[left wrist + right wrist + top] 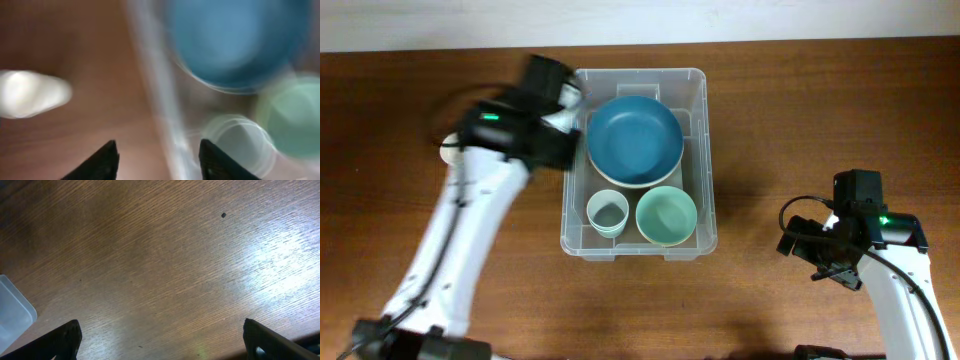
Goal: Pack container
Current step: 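Move the left gripper to the white cup and grasp it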
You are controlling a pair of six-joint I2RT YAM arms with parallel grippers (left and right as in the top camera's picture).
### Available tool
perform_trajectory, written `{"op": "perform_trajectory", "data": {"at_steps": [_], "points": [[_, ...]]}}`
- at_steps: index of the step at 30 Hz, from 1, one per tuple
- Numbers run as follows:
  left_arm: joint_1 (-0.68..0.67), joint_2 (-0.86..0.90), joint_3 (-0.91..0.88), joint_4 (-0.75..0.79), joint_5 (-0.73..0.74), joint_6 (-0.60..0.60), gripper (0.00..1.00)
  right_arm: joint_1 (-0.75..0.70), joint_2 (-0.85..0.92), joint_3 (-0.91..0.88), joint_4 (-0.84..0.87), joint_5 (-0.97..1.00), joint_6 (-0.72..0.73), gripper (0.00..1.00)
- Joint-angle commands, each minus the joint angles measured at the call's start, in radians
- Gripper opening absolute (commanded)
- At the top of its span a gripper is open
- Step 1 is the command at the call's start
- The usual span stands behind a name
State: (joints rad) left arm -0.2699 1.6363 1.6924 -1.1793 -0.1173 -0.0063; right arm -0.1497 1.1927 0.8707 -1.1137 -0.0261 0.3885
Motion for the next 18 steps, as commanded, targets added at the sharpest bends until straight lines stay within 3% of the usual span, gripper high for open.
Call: {"op": "perform_trajectory", "data": {"at_steps": [1, 3, 6, 18], "points": [[0.203, -0.021, 0.024, 0.086, -0.058, -0.009, 0.63, 0.003, -0.001, -0.003, 0.0, 0.013, 0.0, 0.99], [0.307, 0.009, 0.024, 0.145, -0.053, -0.008, 0.71, 0.003, -0.001, -0.003, 0.0, 0.013, 0.0, 0.99], [0.414, 0.095, 0.024, 0.224, 0.022, -0.008, 0.74, 0.003, -0.001, -0.003, 0.0, 0.013, 0.0, 0.99], [0.44, 0.462, 0.024, 0.306, 0.084, 0.003, 0.76, 0.003, -0.001, -0.003, 0.003, 0.013, 0.0, 0.99]]}}
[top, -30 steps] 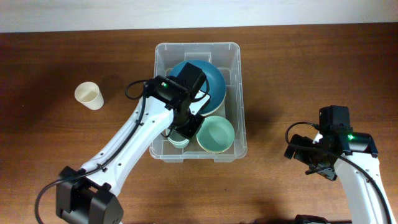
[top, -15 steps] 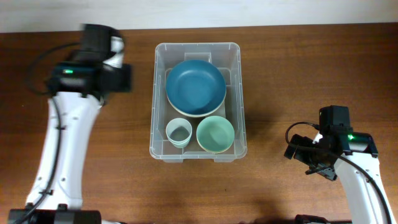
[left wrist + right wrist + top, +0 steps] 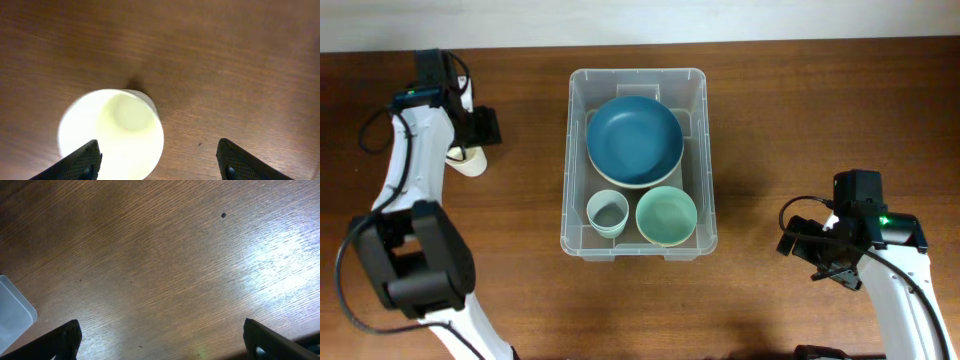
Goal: Pack container
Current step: 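Move the left gripper to the white cup and grasp it, then place the white cup onto the cup stack in the container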
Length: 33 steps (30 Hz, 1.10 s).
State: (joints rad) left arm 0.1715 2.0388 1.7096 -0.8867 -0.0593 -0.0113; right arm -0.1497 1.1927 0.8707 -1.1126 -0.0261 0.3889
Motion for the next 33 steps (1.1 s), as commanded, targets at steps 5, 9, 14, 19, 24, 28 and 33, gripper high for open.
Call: {"op": "perform_trajectory", "data": {"at_steps": [5, 9, 14, 19, 24, 28, 33], "points": [[0.0, 0.139, 0.006, 0.015, 0.026, 0.008, 0.7, 0.003, -0.001, -0.003, 0.001, 0.013, 0.0, 0.99], [-0.001, 0.132, 0.029, 0.008, 0.027, 0.008, 0.33, 0.003, -0.001, -0.003, -0.002, 0.013, 0.0, 0.98], [-0.001, 0.114, 0.081, -0.059, 0.026, 0.008, 0.01, 0.003, -0.001, -0.003, -0.005, 0.013, 0.0, 0.99], [-0.003, 0.029, 0.142, -0.158, 0.027, -0.022, 0.0, 0.003, -0.001, -0.003, -0.004, 0.013, 0.0, 0.99], [-0.063, -0.172, 0.161, -0.272, 0.076, -0.03, 0.01, 0.003, -0.001, -0.003, 0.001, 0.013, 0.0, 0.99], [-0.202, -0.323, 0.161, -0.364, 0.098, -0.025, 0.0, 0.003, -0.001, -0.003, 0.003, 0.013, 0.0, 0.99], [-0.441, -0.401, 0.161, -0.44, 0.097, -0.025, 0.01, 0.003, -0.001, -0.003, 0.002, 0.012, 0.0, 0.99]]}}
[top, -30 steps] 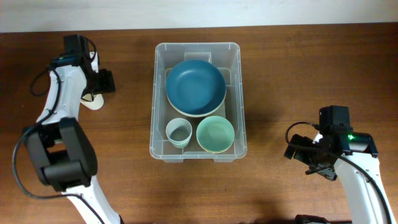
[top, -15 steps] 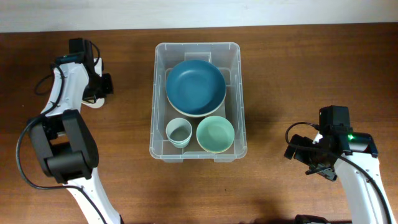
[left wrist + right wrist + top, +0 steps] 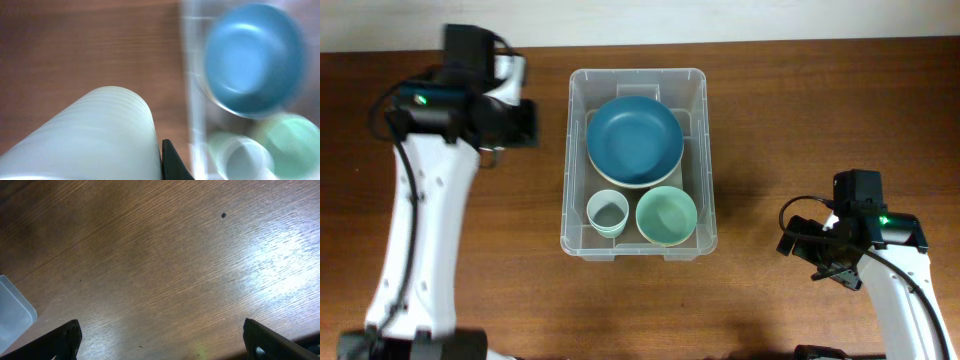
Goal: Pack container
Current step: 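Place the white cup onto the cup stack in the container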
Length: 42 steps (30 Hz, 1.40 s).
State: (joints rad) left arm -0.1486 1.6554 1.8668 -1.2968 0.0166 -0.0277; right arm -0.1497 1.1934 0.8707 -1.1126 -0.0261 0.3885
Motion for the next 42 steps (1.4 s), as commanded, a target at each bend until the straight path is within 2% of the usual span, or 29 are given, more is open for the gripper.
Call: {"op": "perform_trajectory", "data": {"at_steps": [1, 5, 10, 21, 23, 24, 27, 32, 36, 39, 40, 42], "points": [[-0.17, -0.018, 0.003, -0.042, 0.021, -0.009, 0.01, 0.003, -0.002, -0.003, 0.002, 0.013, 0.0, 0.99], [-0.335, 0.0, -0.021, -0.061, 0.021, -0.01, 0.01, 0.003, -0.002, -0.003, 0.002, 0.012, 0.0, 0.99], [-0.416, 0.039, -0.072, -0.104, 0.022, -0.014, 0.01, 0.003, -0.002, -0.003, 0.002, 0.013, 0.0, 0.99], [-0.421, 0.047, -0.262, -0.029, 0.074, -0.039, 0.03, 0.003, -0.002, -0.003, 0.001, 0.012, 0.001, 0.99], [-0.421, 0.047, -0.263, -0.027, 0.074, -0.039, 0.07, 0.003, -0.002, -0.003, -0.001, 0.012, 0.0, 0.99], [-0.421, 0.047, -0.263, -0.027, 0.074, -0.039, 0.2, 0.003, -0.002, -0.003, -0.002, 0.013, 0.001, 0.99], [-0.421, 0.047, -0.263, -0.027, 0.074, -0.039, 0.49, 0.003, -0.002, -0.003, -0.002, 0.013, 0.001, 0.99], [-0.42, 0.039, -0.254, -0.022, 0.064, -0.039, 0.52, 0.003, -0.002, -0.003, -0.002, 0.012, 0.001, 0.99], [-0.404, -0.019, -0.203, -0.01, -0.061, -0.039, 0.52, 0.003, -0.003, 0.027, -0.005, 0.012, 0.006, 1.0], [-0.343, -0.087, -0.192, 0.048, -0.109, -0.039, 0.56, 0.003, -0.003, 0.123, -0.034, 0.012, 0.012, 0.87], [-0.294, -0.111, -0.192, 0.072, -0.111, -0.039, 0.57, 0.005, -0.003, 0.198, -0.058, 0.012, 0.009, 0.74], [-0.212, -0.135, -0.192, 0.1, -0.111, -0.04, 0.57, 0.007, -0.003, 0.272, -0.085, 0.012, 0.004, 0.62]]}}
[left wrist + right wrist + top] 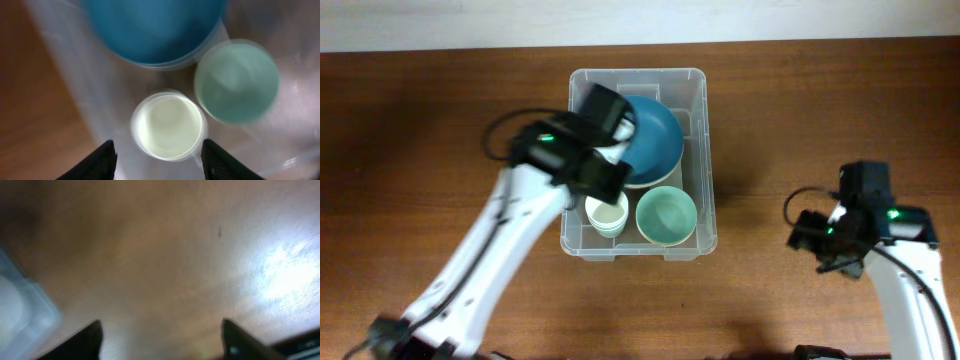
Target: Pack container
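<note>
A clear plastic container (pixel 703 160) stands mid-table. It holds a blue bowl (pixel 655 140), a green bowl (pixel 666 215) and, at the front left, a cream cup (pixel 607 212). In the left wrist view the cream cup (pixel 167 125) stands upright below my left gripper (pixel 157 146), which is open and holds nothing. The blue bowl (pixel 155 30) and green bowl (pixel 237 82) lie beyond it. My right gripper (pixel 161 325) hangs open over bare wood at the right, clear of the container.
The left arm (pixel 510 240) reaches across the container's left wall. The container's corner (pixel 20 305) shows at the left of the blurred right wrist view. Brown wooden table (pixel 800 120) lies all around.
My left gripper was shut on the cream cup left of the container. Now it is open above the container's front left, with the cup standing inside. The right arm has shifted slightly.
My left gripper was open beside the container's left wall, the cream cup on the table farther left. Then it was open right over that cup. Then it held the cup next to the container. Now the cup sits inside, where a pale cup stood.
</note>
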You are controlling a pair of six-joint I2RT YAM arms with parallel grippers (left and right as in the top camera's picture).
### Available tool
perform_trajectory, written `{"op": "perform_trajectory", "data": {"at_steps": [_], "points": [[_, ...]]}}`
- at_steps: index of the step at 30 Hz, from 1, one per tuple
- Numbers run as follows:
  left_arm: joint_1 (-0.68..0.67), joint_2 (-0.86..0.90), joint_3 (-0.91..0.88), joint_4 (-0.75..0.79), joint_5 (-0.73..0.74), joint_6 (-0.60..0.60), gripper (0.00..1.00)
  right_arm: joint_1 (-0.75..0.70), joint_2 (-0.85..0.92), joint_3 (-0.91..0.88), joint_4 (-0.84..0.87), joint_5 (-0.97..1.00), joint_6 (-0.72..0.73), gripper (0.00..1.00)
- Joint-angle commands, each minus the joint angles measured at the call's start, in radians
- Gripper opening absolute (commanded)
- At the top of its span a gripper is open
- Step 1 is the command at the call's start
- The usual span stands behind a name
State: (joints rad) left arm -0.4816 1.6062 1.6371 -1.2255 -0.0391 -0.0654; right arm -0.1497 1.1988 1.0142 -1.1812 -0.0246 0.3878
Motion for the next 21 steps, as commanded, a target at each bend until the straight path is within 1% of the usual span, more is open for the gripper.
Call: {"op": "perform_trajectory", "data": {"at_steps": [1, 3, 5, 6, 7, 8, 11, 13, 14, 17, 18, 19, 21], "points": [[0.19, -0.098, 0.037, 0.043, -0.051, -0.012, 0.57, 0.013, -0.009, 0.198, -0.042, 0.003, -0.028, 0.5], [0.285, -0.103, 0.037, 0.052, -0.026, -0.024, 0.56, 0.029, -0.009, 0.263, -0.07, -0.014, -0.068, 0.43], [0.38, -0.103, 0.035, 0.051, 0.023, -0.024, 0.56, 0.069, -0.009, 0.315, -0.099, -0.065, -0.143, 0.28], [0.423, -0.103, 0.03, 0.052, 0.046, -0.025, 0.56, 0.097, -0.009, 0.327, -0.111, -0.081, -0.166, 0.22], [0.461, -0.103, 0.025, 0.052, 0.064, -0.035, 0.56, 0.122, -0.009, 0.33, -0.116, -0.091, -0.179, 0.12], [0.494, -0.103, 0.017, 0.053, 0.085, -0.046, 0.56, 0.151, -0.009, 0.329, -0.122, -0.101, -0.195, 0.05], [0.578, -0.103, -0.016, 0.056, 0.144, -0.047, 0.56, 0.29, -0.006, 0.322, -0.152, -0.103, -0.225, 0.04], [0.603, -0.103, -0.034, 0.054, 0.152, -0.047, 0.56, 0.375, -0.006, 0.314, -0.163, -0.103, -0.227, 0.04], [0.61, -0.103, -0.044, 0.055, 0.151, -0.046, 0.56, 0.464, -0.005, 0.306, -0.169, -0.103, -0.222, 0.04], [0.614, -0.103, -0.066, 0.059, 0.152, -0.046, 0.56, 0.638, 0.004, 0.282, -0.169, -0.103, -0.183, 0.04], [0.614, -0.103, -0.069, 0.059, 0.152, -0.046, 0.56, 0.666, 0.008, 0.276, -0.169, -0.103, -0.169, 0.04], [0.614, -0.103, -0.076, 0.063, 0.152, -0.046, 0.56, 0.732, 0.021, 0.258, -0.167, -0.103, -0.141, 0.04], [0.614, -0.103, -0.084, 0.066, 0.152, -0.046, 0.56, 0.792, 0.037, 0.235, -0.163, -0.1, -0.117, 0.04]]}}
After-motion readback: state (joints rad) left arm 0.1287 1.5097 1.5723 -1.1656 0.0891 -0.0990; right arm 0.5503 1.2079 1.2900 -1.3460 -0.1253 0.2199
